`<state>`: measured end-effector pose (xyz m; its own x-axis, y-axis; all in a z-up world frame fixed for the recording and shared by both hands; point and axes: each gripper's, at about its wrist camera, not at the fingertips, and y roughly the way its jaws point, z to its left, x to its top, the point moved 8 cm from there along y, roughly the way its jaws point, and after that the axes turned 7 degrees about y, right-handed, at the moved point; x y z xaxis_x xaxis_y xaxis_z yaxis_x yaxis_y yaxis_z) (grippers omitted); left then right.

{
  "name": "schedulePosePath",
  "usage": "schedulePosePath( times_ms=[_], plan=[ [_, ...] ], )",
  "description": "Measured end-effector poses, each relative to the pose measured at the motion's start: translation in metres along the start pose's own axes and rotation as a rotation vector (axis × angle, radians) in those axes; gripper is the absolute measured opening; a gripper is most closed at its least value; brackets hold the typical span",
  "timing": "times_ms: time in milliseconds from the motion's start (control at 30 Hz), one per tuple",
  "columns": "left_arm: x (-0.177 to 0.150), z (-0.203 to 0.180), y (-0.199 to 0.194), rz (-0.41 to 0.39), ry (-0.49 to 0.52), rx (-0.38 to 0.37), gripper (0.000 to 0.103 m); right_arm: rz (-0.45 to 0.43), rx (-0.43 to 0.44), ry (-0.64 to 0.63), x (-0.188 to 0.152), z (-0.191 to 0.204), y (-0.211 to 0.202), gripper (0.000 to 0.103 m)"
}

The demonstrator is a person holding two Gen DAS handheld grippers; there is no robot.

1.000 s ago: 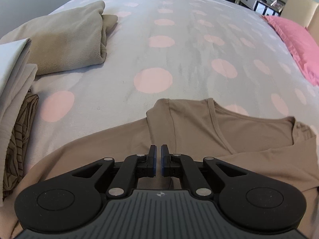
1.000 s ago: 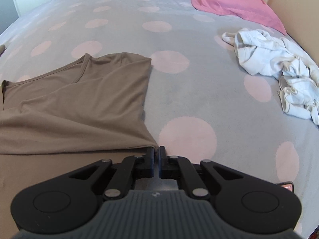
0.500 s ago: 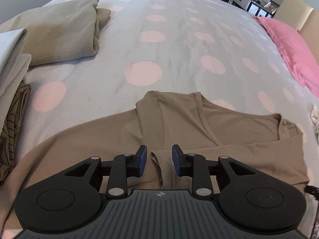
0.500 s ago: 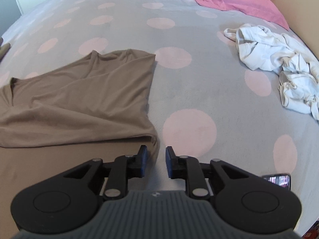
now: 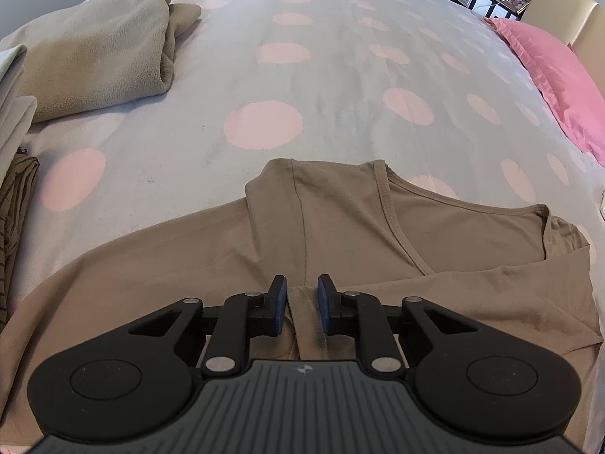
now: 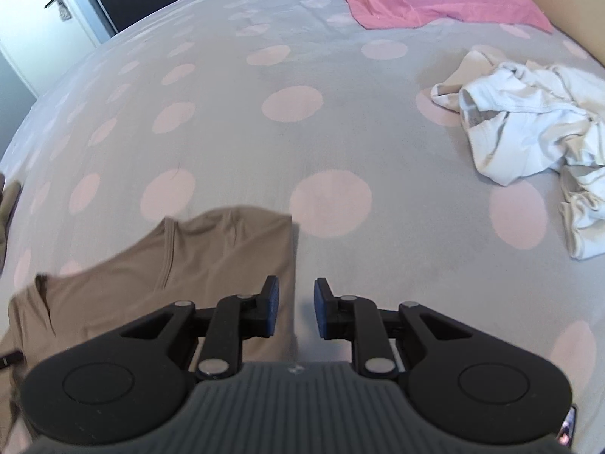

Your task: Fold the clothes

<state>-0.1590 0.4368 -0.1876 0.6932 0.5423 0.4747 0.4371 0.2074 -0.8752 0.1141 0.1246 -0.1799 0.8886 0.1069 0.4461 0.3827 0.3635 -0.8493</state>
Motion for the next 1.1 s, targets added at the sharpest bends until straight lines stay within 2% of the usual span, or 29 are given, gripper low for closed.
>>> schedulePosePath(
  times_ms=[333, 433, 600, 700, 800, 933, 967, 1033, 1100],
  plan=[
    [0.003, -0.006, 0.005, -0.010, 0.030, 0.011, 0.008, 0.018, 0.017, 0.027, 0.034, 0.005, 0.049, 0.027],
    [0.004, -0.010, 0.003, -0.024, 0.047, 0.010, 0.004, 0.040, 0.062, 0.043, 0.033, 0.008, 0.054, 0.002],
    [0.013, -0.020, -0.010, -0.098, 0.102, 0.013, 0.002, -0.054, 0.030, 0.040, 0.043, 0.004, 0.044, 0.001],
    [0.021, -0.013, -0.014, -0.139, 0.090, 0.044, 0.002, -0.058, 0.007, 0.064, 0.047, -0.003, 0.049, 0.001],
    [0.018, -0.011, -0.007, -0.116, 0.084, 0.049, 0.002, -0.054, -0.017, 0.067, 0.045, -0.005, 0.056, 0.001],
    [0.006, -0.010, 0.006, 0.018, 0.078, 0.004, 0.004, -0.048, -0.057, 0.072, 0.043, -0.007, 0.057, 0.002],
    [0.006, -0.008, 0.004, 0.013, 0.065, 0.006, 0.005, -0.055, -0.072, 0.063, 0.043, -0.008, 0.054, 0.007],
    [0.008, -0.002, 0.000, -0.004, 0.047, 0.027, 0.016, -0.067, -0.098, 0.049, 0.045, -0.009, 0.047, 0.007],
    [0.011, 0.005, -0.004, -0.021, 0.028, 0.045, 0.017, -0.058, -0.090, 0.055, 0.042, -0.013, 0.036, 0.007]
  ],
)
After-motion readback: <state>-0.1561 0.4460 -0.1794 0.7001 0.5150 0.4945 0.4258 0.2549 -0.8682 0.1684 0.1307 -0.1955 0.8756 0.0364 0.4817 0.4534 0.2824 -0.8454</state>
